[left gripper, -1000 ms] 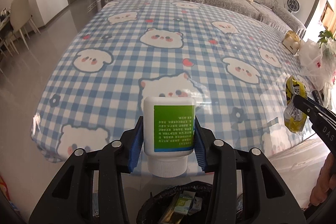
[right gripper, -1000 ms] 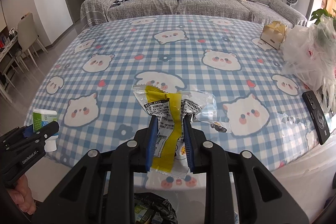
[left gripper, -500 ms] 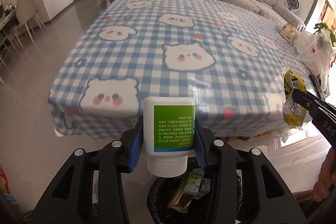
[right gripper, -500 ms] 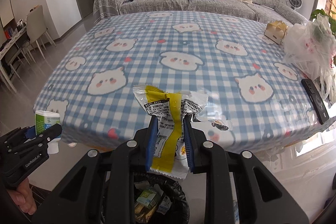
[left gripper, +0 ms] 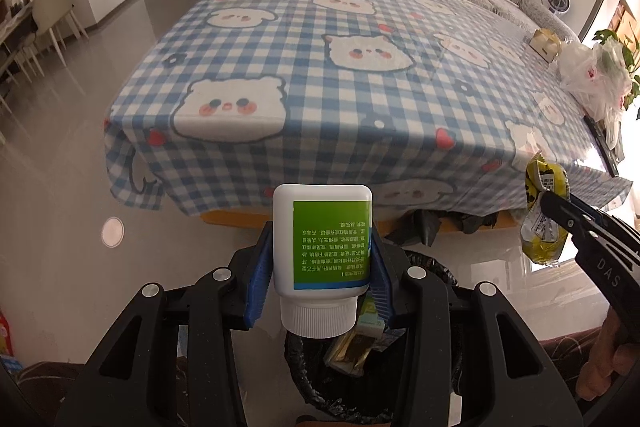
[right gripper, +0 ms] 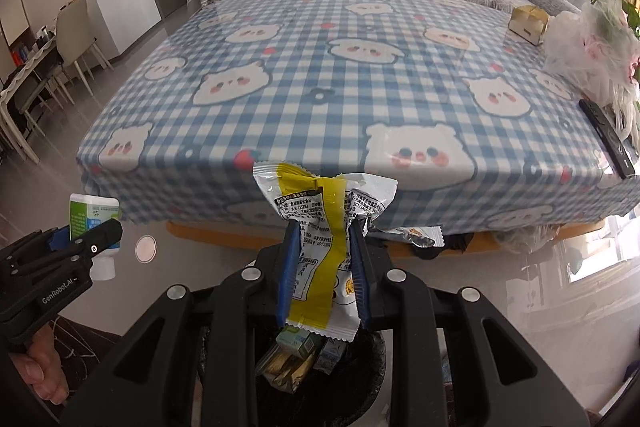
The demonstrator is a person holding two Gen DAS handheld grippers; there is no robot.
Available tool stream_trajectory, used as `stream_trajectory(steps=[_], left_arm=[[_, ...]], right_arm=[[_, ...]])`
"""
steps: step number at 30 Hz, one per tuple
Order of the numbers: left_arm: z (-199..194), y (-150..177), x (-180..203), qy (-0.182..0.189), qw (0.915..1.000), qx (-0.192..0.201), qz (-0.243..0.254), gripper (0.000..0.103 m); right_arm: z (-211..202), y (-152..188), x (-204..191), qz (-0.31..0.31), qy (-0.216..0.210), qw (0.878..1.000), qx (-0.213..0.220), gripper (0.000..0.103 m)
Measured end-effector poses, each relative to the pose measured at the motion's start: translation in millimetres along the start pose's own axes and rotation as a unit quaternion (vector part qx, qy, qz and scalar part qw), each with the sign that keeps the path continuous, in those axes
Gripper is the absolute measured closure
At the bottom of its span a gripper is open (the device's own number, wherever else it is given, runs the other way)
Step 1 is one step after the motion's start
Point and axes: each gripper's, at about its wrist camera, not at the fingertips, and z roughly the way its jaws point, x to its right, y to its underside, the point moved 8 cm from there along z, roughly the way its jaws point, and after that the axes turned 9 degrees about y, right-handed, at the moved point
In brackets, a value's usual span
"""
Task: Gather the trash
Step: 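Carry the pill bottle and snack wrapper down over the black trash bin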
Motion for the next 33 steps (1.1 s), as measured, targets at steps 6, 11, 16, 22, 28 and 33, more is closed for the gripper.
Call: stream_trajectory(steps=[6, 11, 16, 22, 28, 33], left_arm=[[-0.2, 17.6, -6.2, 0.001, 0.9999, -0.01, -0.004, 0.061], [6.2, 37.0, -8.2, -0.001, 0.9997, -0.024, -0.005, 0.061], [19.7, 59.9, -8.6, 0.0, 0.9988, -0.047, -0.01, 0.061], [33.7, 83.8, -7.5, -0.006, 0.9978, -0.065, -0.012, 0.061], [59.1, 99.2, 2.7, -0.009, 0.9969, -0.078, -0.001, 0.061], [85.1, 115.9, 15.8, -0.006, 0.9949, -0.1, 0.011, 0.061]], right_arm=[[5.9, 22.5, -6.3, -0.004, 0.0, 1.0, -0.016, 0.08], [13.0, 43.0, -9.0, -0.007, 0.004, 0.999, -0.034, 0.08], [19.9, 64.5, -15.4, -0.012, 0.008, 0.999, -0.051, 0.08], [27.4, 85.3, -17.2, -0.017, 0.019, 0.997, -0.069, 0.08], [43.7, 95.7, -0.1, -0.004, 0.047, 0.995, -0.091, 0.08], [53.1, 97.5, 16.9, 0.016, 0.058, 0.993, -0.099, 0.08]])
